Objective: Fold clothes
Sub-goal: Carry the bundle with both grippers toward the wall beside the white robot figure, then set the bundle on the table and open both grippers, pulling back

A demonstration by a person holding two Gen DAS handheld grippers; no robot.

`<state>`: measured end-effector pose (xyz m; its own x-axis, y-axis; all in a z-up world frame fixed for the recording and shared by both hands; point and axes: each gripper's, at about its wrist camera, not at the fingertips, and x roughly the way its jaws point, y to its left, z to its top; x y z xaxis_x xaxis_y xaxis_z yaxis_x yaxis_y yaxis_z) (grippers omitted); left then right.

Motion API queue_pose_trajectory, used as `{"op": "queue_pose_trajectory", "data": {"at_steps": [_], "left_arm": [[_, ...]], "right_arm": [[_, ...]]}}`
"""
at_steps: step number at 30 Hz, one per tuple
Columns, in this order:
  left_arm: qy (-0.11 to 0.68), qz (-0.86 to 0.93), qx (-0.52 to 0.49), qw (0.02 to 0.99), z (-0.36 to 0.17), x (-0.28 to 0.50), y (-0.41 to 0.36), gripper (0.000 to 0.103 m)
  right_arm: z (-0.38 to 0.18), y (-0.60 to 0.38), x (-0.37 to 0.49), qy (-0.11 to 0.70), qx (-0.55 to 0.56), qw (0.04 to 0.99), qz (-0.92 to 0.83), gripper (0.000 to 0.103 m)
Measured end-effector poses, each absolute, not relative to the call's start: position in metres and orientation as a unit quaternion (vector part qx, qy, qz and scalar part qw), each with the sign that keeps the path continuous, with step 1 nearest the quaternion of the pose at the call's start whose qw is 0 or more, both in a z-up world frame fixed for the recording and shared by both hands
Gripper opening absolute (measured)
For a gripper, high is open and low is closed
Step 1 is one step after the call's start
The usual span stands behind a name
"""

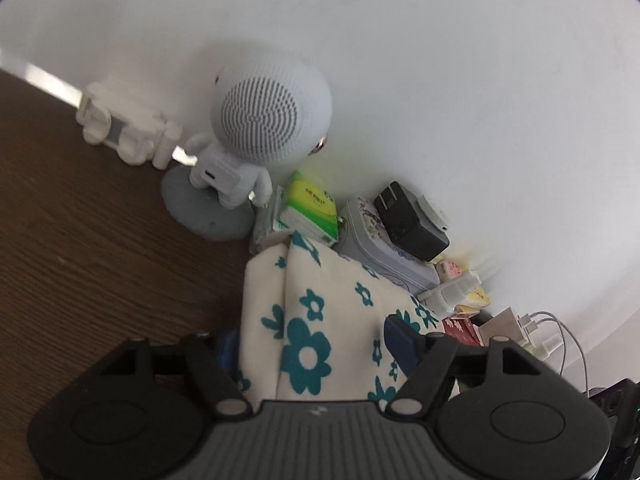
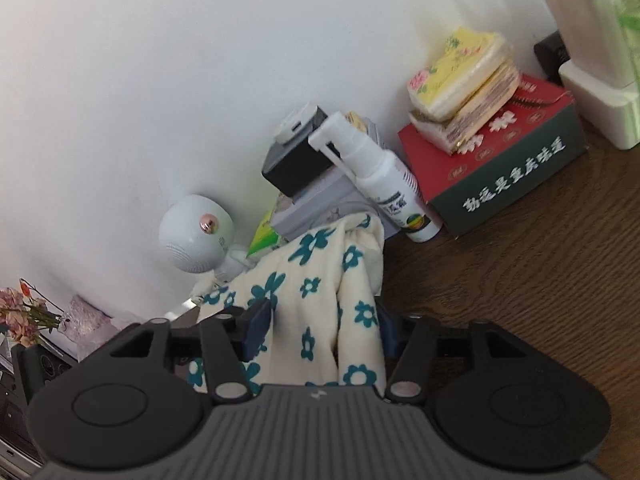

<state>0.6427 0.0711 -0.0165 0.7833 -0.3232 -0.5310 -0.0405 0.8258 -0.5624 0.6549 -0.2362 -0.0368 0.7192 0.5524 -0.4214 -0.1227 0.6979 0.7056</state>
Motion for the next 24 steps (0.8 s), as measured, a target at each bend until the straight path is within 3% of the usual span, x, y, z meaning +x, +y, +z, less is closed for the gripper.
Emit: {"op": "queue_pose_trajectory", "data": {"at_steps": [1, 5, 8, 9, 14, 24], "left_arm": [[0.313, -0.072, -0.269, 0.908, -0.008, 0.633, 0.073, 0.085], [0.295, -0.074, -0.209, 0.929, 0.024, 0.586, 0.075, 0.090], [0.275, -0.076, -0.162, 0.945, 0.043, 0.542, 0.067, 0.103], [0.267, -0.075, -0.147, 0.950, 0.050, 0.527, 0.063, 0.103], [0.245, -0.059, -0.103, 0.962, 0.067, 0.462, 0.046, 0.103], [0.229, -0.040, -0.062, 0.971, 0.065, 0.334, 0.029, 0.103]], "right_arm": [[-0.028, -0.241, 0.644, 0.305, 0.336, 0.870, 0.194, 0.081], [0.008, -0.249, 0.597, 0.272, 0.301, 0.892, 0.200, 0.083], [0.031, -0.247, 0.557, 0.257, 0.247, 0.911, 0.206, 0.095], [0.038, -0.245, 0.544, 0.254, 0.224, 0.918, 0.206, 0.103], [0.064, -0.232, 0.477, 0.240, 0.138, 0.942, 0.188, 0.103], [0.056, -0.214, 0.371, 0.258, 0.095, 0.958, 0.082, 0.103]]}}
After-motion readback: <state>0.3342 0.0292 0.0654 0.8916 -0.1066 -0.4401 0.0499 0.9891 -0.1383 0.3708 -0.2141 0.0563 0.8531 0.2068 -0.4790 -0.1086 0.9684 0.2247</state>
